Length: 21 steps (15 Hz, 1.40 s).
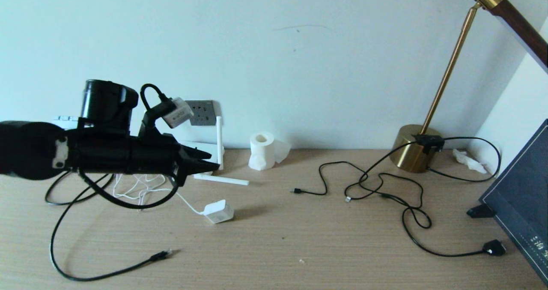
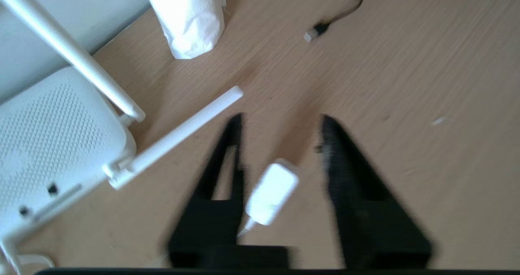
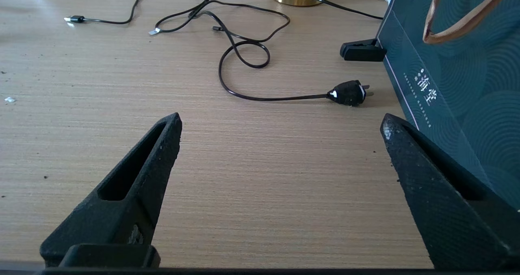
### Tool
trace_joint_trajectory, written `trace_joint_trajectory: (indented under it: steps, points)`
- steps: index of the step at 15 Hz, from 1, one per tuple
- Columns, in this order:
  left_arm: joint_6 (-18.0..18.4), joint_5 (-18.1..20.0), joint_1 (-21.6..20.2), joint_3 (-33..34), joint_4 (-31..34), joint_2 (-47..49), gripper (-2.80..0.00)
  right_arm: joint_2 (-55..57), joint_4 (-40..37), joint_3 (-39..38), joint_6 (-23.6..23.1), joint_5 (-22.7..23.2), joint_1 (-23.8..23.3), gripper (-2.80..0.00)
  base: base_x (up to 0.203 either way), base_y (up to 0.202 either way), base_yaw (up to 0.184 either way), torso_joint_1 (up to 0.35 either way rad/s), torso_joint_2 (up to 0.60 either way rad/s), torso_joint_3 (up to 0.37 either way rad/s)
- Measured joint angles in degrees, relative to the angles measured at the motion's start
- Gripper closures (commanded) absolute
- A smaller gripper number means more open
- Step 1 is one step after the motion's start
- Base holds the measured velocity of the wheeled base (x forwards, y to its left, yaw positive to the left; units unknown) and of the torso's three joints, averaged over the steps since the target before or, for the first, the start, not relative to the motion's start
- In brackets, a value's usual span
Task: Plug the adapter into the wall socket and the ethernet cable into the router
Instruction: Pick up plug
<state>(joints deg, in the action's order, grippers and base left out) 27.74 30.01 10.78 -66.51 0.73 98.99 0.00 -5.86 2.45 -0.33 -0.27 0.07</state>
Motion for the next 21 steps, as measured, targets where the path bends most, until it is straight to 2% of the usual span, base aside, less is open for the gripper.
trace_joint_trajectory:
  steps: [2, 4, 5, 6, 10, 11, 15, 21]
  points:
    - [7.5, 2.5, -0.6, -0.5, -0.9, 3.1, -2.8, 0.0, 0.0, 0.0, 0.0, 0.0, 0.0, -2.8, 0.0, 0.0, 0.0, 0.0, 0.0, 0.0]
    - [19.3, 5.7, -2.2, -1.7, 0.2, 6.3, -2.8, 0.0, 0.0, 0.0, 0.0, 0.0, 0.0, -2.8, 0.0, 0.0, 0.0, 0.0, 0.0, 0.0]
    - [24.7, 6.9, -2.8, -2.3, 2.8, 7.5, -2.8, 0.0, 0.0, 0.0, 0.0, 0.0, 0.0, -2.8, 0.0, 0.0, 0.0, 0.0, 0.0, 0.0]
    - [28.5, 7.3, -3.0, -2.9, 6.1, 8.1, -2.8, 0.0, 0.0, 0.0, 0.0, 0.0, 0.0, -2.8, 0.0, 0.0, 0.0, 0.0, 0.0, 0.0]
    - [41.9, 7.3, -3.4, -7.0, 22.0, 9.1, -2.8, 0.0, 0.0, 0.0, 0.0, 0.0, 0.0, -2.8, 0.0, 0.0, 0.0, 0.0, 0.0, 0.0]
    - [43.3, 7.0, -3.4, -8.4, 23.9, 9.5, -2.8, 0.0, 0.0, 0.0, 0.0, 0.0, 0.0, -2.8, 0.0, 0.0, 0.0, 0.0, 0.0, 0.0]
    - [43.8, 4.4, -3.1, -10.8, 27.4, 10.8, -2.8, 0.0, 0.0, 0.0, 0.0, 0.0, 0.0, -2.8, 0.0, 0.0, 0.0, 0.0, 0.0, 0.0]
    - [43.9, 3.8, -2.4, -14.9, 26.9, 15.9, -2.8, 0.0, 0.0, 0.0, 0.0, 0.0, 0.0, -2.8, 0.0, 0.0, 0.0, 0.0, 0.0, 0.0]
